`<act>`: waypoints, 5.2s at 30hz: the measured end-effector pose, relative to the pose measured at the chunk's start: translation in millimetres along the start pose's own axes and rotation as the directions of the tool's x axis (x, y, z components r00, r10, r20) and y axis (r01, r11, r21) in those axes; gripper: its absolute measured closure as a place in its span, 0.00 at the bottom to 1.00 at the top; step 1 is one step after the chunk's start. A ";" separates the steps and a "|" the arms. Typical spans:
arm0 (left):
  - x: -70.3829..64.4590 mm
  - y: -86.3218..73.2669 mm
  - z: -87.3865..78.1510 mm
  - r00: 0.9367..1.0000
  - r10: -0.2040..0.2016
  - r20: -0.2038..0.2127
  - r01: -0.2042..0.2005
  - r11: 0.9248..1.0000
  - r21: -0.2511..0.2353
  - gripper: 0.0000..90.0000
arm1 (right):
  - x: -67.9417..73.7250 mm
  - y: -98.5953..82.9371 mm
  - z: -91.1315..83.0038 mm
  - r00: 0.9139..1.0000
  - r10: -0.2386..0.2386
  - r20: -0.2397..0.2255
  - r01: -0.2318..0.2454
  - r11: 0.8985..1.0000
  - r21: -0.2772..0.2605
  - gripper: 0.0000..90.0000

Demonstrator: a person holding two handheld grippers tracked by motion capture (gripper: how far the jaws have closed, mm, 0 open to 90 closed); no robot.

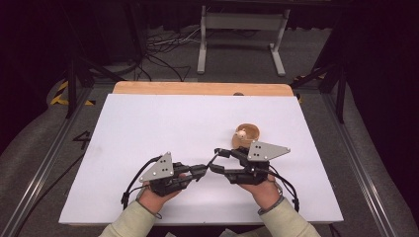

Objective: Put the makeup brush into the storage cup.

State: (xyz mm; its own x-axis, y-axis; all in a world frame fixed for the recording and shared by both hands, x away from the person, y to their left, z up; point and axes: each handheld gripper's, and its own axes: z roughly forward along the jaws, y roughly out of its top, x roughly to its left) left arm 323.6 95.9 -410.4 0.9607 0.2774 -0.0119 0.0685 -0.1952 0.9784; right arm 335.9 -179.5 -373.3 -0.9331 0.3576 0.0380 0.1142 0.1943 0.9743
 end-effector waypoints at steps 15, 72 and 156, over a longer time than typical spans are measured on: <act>-0.1 0.3 0.7 1.000 -0.005 0.012 0.005 1.000 0.001 0.92 | 1.4 0.0 7.9 0.996 0.038 -0.085 -0.038 0.999 0.006 0.86; 6.7 -9.6 -22.2 0.992 -0.091 -0.091 0.098 0.993 0.073 0.28 | -38.1 58.1 -46.8 0.982 0.008 0.187 -0.013 1.000 0.025 0.93; 15.0 -39.2 -87.4 0.936 -0.143 -0.322 0.160 0.987 0.026 0.02 | -122.7 7.0 -46.7 0.851 0.111 0.513 -0.146 0.989 0.028 0.93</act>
State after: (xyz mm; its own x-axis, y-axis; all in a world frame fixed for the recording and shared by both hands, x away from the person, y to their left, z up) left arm 311.8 189.9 -430.9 0.8024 0.5907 -0.0846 0.2280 -0.1726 0.9582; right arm 435.2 -264.7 -360.7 -0.6068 0.7944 0.0266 0.2582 0.1653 0.9519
